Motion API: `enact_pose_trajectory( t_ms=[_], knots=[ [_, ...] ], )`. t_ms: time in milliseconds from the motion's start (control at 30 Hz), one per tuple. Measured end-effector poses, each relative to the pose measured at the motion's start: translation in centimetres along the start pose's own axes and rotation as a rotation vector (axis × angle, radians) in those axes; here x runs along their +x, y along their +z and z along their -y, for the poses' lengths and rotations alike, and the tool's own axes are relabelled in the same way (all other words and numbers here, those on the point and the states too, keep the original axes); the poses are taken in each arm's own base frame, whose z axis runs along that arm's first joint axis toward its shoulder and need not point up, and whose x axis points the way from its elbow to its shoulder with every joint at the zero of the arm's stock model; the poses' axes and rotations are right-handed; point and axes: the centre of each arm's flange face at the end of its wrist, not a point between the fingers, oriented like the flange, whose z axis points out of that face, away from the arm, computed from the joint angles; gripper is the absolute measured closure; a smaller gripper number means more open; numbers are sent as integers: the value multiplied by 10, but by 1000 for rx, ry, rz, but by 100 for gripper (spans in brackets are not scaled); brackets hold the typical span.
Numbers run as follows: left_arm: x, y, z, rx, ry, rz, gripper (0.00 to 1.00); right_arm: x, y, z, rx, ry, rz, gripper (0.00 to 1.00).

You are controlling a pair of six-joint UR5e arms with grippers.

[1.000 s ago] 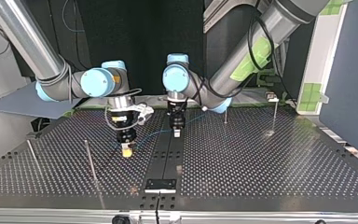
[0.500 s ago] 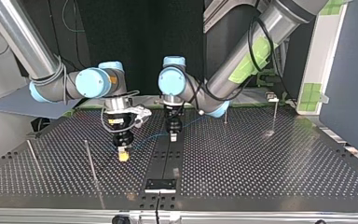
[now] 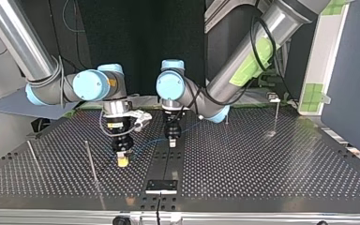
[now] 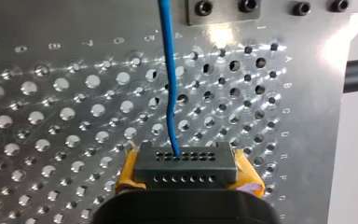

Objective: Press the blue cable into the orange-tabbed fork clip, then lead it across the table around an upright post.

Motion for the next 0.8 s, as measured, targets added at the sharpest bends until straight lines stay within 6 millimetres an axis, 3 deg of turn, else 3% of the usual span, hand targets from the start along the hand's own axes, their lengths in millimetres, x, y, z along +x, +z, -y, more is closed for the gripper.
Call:
enact_pose_trajectory(
  t_ms=[233, 600, 800],
  knots=[
    [-9, 4, 4, -3, 1, 5, 100, 13, 1, 0, 0, 3, -16, 100],
    [-31, 11, 17, 9, -2, 17, 100, 60, 3, -1, -2, 21, -75, 100],
    [-45, 15, 25, 20, -2, 16, 100, 70, 2, -8, -15, 27, -77, 100]
  ],
)
